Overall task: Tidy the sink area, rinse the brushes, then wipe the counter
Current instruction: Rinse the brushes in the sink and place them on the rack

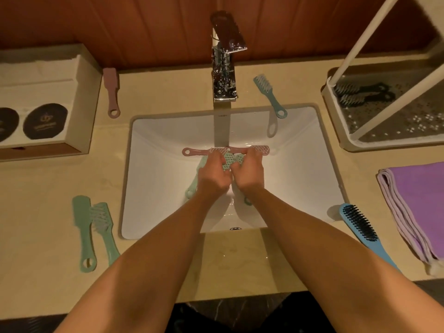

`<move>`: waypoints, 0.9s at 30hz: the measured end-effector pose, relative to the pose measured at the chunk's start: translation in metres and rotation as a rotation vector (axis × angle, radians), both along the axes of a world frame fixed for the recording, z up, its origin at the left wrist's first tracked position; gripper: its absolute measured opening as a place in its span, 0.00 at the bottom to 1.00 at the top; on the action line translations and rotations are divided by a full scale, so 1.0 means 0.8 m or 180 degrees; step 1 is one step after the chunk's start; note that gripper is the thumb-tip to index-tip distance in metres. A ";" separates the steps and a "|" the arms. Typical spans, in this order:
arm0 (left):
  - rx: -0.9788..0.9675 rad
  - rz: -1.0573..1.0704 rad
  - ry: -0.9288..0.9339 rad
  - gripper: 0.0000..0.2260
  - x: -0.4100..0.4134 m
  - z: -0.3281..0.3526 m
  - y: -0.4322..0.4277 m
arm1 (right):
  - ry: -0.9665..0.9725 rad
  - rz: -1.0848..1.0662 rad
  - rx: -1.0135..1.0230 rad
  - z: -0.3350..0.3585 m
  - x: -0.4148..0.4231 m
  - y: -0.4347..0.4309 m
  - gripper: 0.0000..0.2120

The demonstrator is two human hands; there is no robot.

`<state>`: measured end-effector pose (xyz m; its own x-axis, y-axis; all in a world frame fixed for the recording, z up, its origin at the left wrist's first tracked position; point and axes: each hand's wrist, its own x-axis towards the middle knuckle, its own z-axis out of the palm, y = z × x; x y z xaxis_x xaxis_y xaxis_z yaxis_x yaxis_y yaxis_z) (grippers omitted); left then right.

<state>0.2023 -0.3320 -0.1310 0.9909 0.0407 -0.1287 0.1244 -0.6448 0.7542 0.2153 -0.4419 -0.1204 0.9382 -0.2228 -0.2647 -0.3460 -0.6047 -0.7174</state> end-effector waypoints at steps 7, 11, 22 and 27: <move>0.0286 -0.0365 0.0012 0.10 -0.007 0.063 -0.021 | -0.0434 0.0363 0.0250 0.056 -0.023 -0.042 0.22; 0.0424 -0.0574 -0.0158 0.10 -0.011 0.099 -0.047 | -0.0662 0.0419 0.0135 0.086 -0.033 -0.078 0.20; 0.0756 -0.1162 -0.0655 0.08 0.000 0.140 -0.144 | -0.1170 0.0411 -0.0297 0.144 -0.054 -0.194 0.19; 0.0928 -0.1229 -0.0792 0.06 0.014 0.156 -0.189 | -0.1303 0.0254 -0.0495 0.146 -0.068 -0.258 0.15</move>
<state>0.2137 -0.4830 -0.0059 0.9399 -0.3333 0.0740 -0.3224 -0.7952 0.5136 0.1608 -0.6485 -0.0034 0.9746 -0.1532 0.1632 -0.0001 -0.7295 -0.6839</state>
